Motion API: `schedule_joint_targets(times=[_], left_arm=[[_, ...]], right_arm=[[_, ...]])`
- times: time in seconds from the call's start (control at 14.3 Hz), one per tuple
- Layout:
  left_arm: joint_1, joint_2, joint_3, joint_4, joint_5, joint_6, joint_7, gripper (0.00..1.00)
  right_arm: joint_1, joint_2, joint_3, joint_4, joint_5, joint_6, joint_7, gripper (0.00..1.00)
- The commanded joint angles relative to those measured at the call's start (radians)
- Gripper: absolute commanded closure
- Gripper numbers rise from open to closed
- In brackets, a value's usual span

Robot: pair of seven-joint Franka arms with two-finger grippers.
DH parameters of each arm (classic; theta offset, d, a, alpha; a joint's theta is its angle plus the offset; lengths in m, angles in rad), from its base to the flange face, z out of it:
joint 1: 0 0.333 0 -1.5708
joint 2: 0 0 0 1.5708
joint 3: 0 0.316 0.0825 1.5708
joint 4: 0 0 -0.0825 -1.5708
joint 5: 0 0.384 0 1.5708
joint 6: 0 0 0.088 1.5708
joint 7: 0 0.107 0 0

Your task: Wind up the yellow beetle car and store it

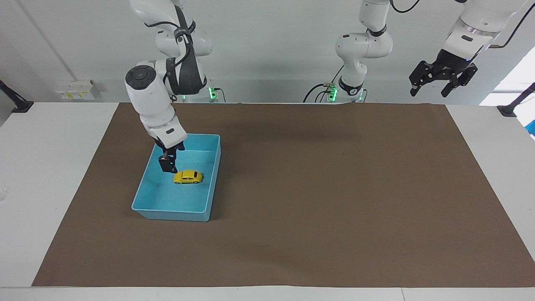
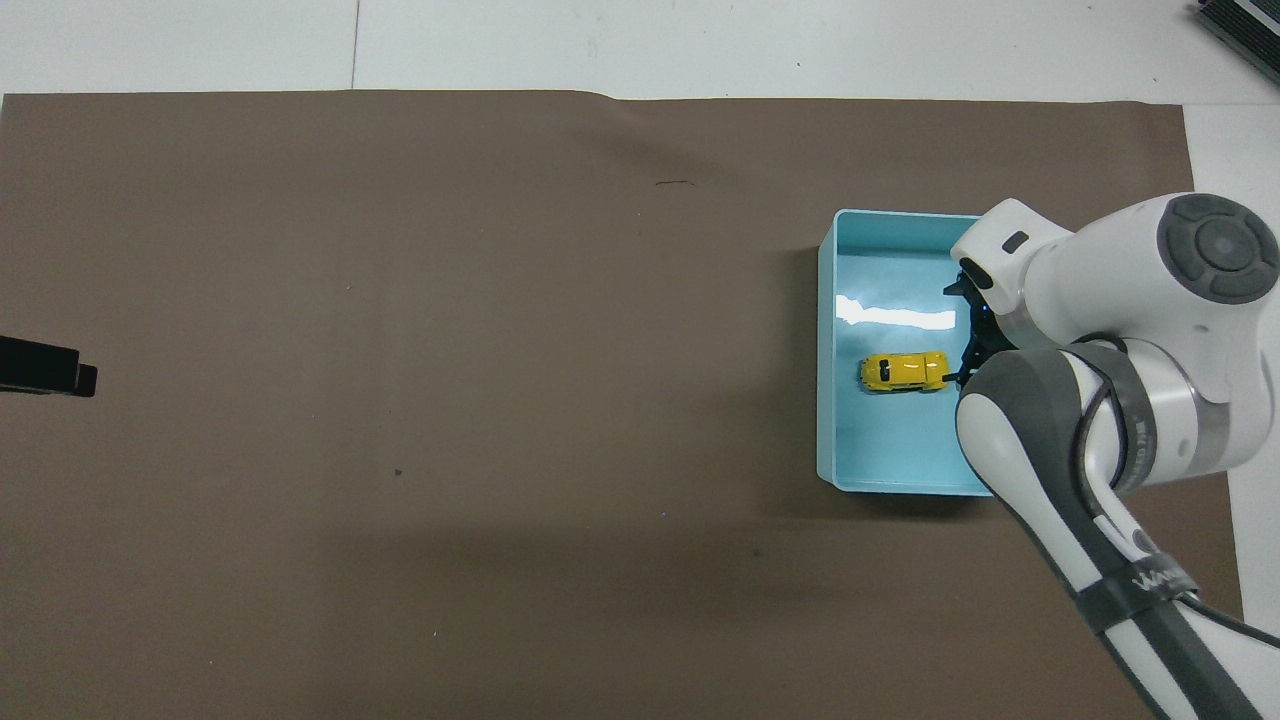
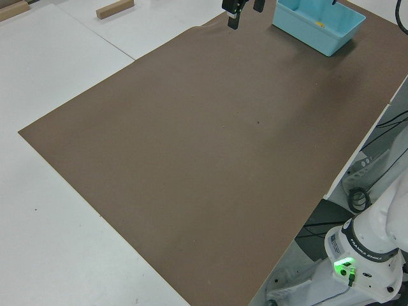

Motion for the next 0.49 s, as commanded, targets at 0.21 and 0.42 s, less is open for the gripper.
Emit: schedule_joint_targets(times=[0.21, 0.42], left_arm=[[0.011, -0.010, -0.003, 0.005, -0.008, -0.020, 0.013, 0.00], [0.011, -0.010, -0.003, 0.005, -0.008, -0.020, 0.013, 0.00]], right_arm=[[-0.004, -0.035, 0.007, 0.064, 0.021, -0.100, 0.014, 0.00], [-0.004, -0.075, 0.024, 0.065, 0.021, -0.143, 0.012, 0.00]])
